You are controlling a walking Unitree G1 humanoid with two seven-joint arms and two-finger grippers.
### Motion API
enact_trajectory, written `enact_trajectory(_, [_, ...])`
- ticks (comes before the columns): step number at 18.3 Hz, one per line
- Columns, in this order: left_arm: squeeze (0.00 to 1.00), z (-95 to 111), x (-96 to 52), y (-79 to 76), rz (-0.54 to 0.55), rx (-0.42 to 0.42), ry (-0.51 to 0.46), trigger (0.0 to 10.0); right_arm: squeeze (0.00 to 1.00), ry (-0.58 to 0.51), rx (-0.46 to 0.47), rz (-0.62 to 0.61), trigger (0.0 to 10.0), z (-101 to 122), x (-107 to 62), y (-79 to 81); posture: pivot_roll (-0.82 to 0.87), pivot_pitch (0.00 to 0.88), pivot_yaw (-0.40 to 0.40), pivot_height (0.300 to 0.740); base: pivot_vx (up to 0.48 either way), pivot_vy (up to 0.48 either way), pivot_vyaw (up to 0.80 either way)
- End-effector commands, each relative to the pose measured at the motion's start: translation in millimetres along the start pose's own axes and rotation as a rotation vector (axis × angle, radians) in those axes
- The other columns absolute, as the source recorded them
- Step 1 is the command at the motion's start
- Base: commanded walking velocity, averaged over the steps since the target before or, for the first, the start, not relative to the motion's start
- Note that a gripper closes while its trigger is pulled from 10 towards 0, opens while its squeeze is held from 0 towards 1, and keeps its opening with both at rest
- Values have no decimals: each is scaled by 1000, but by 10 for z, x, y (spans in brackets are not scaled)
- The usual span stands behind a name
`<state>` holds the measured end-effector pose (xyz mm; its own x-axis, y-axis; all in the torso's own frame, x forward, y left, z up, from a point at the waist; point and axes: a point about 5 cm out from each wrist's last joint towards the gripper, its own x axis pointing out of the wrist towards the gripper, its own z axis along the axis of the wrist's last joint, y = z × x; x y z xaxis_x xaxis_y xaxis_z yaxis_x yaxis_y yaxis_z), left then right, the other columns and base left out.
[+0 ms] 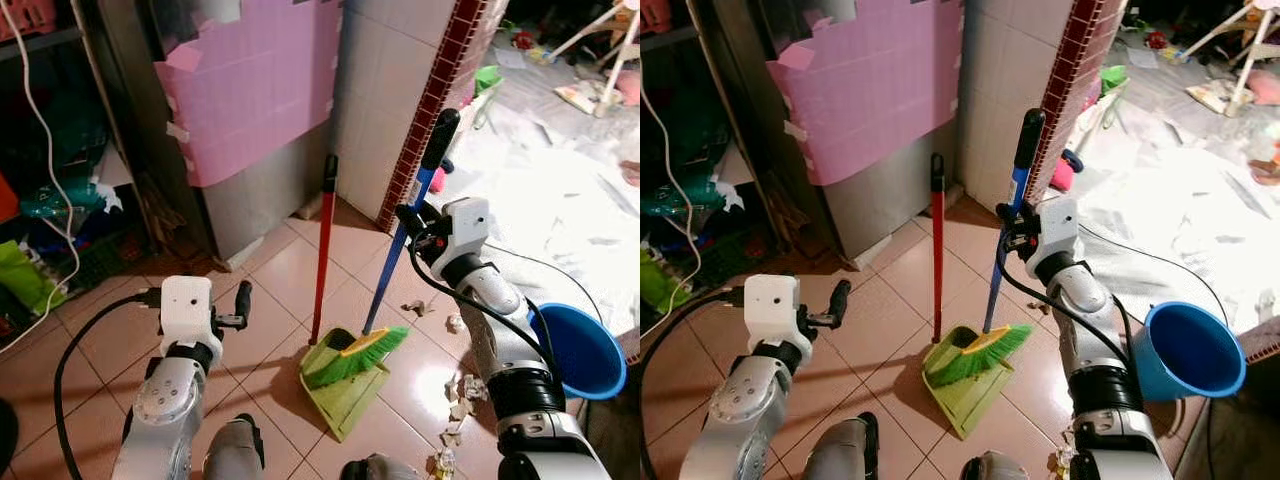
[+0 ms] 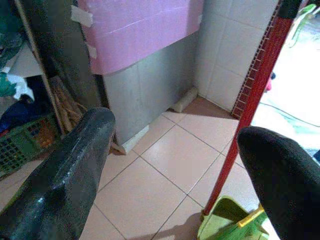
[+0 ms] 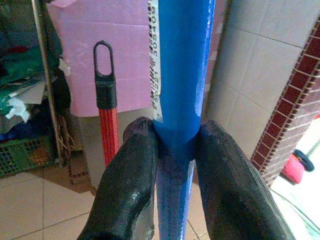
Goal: Sweep floor
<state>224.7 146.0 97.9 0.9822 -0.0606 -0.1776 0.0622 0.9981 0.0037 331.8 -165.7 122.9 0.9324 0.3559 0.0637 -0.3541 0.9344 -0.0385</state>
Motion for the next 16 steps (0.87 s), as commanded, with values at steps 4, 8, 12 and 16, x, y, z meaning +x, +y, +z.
enact_trajectory(4, [0,-40,-28,-4,2,6,25,10000,0,-41,-6,4,0,114,54,21,85,72,-56,740,-278,0,0])
enact_trajectory(8, [0,-45,-43,-3,5,7,28,10000,0,-34,3,23,0,99,55,71,87,78,-60,740,-306,0,0])
enact_trajectory(12, [0,-48,-48,-9,4,4,30,10000,0,-33,1,25,0,102,57,70,85,80,-62,740,-239,0,0])
enact_trajectory(16, [0,-41,-33,-3,14,-8,22,10000,0,-31,-4,16,0,106,56,46,80,78,-64,740,0,0,0])
